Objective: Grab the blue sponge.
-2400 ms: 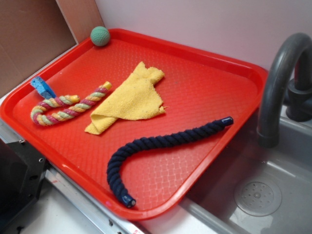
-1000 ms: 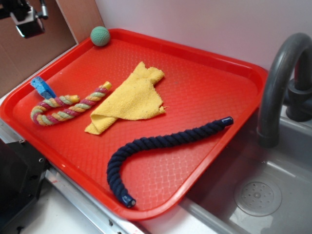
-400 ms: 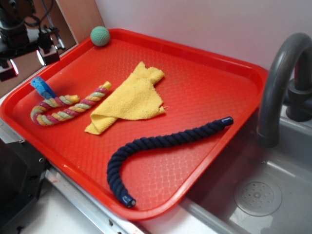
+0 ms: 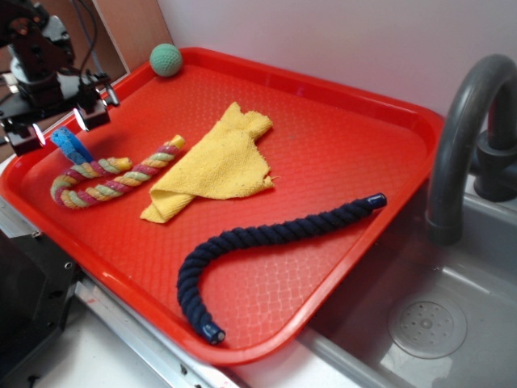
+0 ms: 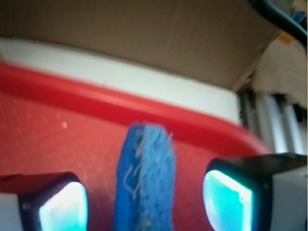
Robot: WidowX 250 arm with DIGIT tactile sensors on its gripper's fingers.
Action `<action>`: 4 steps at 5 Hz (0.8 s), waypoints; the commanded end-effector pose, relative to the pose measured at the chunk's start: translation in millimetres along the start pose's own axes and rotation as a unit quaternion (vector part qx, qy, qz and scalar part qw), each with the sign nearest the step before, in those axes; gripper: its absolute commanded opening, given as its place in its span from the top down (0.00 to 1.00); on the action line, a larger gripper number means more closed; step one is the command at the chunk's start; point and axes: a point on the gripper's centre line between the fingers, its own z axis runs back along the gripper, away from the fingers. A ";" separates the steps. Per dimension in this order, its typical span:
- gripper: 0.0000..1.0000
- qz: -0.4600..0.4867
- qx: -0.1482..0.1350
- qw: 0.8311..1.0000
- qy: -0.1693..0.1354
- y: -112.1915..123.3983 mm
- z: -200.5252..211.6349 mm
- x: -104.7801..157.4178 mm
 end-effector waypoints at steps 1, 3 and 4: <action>0.00 0.005 0.000 1.000 0.014 9.2 -3.8 -6.9; 1.00 0.033 0.017 0.999 0.018 11.7 -7.5 -14.6; 1.00 0.053 0.023 0.998 0.020 14.0 -0.4 -9.0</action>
